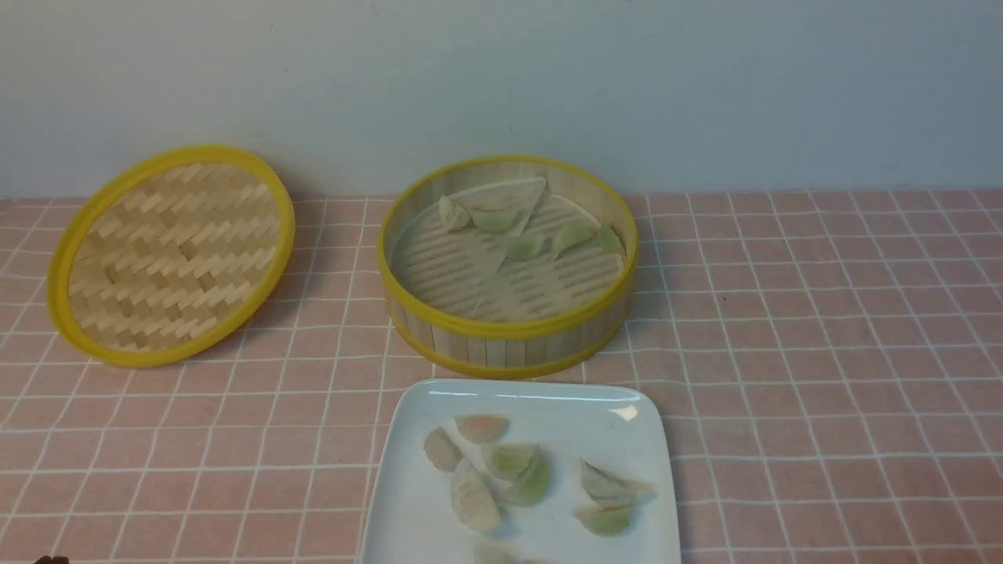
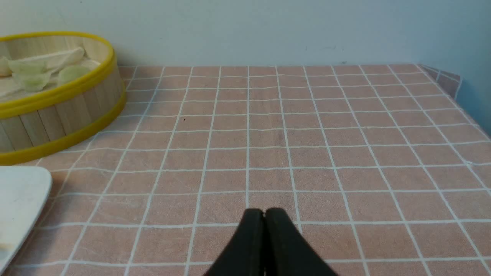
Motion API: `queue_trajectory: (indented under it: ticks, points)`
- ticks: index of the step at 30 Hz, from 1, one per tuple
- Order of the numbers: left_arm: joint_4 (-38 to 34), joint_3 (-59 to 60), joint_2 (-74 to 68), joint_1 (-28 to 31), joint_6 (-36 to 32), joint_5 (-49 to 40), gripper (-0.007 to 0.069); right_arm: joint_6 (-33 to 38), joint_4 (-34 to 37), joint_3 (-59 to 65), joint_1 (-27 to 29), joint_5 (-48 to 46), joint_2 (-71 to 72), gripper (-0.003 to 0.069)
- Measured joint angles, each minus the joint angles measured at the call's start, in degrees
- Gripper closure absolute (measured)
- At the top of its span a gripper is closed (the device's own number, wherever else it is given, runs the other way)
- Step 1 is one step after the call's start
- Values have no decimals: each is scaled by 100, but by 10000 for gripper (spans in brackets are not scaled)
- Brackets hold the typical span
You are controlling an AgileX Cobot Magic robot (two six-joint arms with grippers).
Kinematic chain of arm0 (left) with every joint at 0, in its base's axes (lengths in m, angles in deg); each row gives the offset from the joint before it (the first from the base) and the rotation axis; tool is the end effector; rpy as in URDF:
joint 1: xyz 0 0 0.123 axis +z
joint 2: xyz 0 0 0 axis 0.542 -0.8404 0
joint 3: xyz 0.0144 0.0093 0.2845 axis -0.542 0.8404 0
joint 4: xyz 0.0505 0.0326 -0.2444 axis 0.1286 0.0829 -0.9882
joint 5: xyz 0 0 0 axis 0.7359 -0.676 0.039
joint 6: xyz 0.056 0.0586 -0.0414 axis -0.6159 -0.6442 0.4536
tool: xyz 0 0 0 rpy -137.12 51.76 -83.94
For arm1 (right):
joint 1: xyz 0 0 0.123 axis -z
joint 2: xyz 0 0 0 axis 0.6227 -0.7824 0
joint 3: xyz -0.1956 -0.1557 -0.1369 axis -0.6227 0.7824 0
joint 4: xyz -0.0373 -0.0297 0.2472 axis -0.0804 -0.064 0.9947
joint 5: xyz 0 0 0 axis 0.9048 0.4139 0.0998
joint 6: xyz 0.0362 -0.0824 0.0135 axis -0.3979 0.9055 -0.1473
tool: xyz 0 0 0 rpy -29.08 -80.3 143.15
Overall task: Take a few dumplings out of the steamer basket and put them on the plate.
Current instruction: Use the left arm to grab a dumpling from the steamer
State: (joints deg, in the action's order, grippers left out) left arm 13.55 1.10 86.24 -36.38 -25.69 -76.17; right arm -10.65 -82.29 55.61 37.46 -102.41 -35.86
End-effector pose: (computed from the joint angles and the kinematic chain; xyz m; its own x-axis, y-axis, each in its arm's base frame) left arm 0.0524 -0.0039 0.1701 -0.3053 -0.0010 -0.9522 0.0636 0.9977 -0.0214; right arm 0.0521 -0.0028 0.1719 -0.3035 0.0626 -0.9508 0.0410 0.9978 0.0526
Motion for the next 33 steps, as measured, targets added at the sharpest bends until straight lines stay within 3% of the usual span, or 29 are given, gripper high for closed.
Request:
queue_trajectory:
  ticks: [19,25,29,33]
  points:
    - [-48,7,0,0,0,166,631,0,0,0,0,0,0,673]
    - [-1499,9,0,0,713,1549,631,0,0,0,0,0,0,673]
    - [-2546,9,0,0,902,3124,631,0,0,0,0,0,0,673]
    - [-2978,-177,0,0,1018,4296,631,-7,6,0,0,24,0,673]
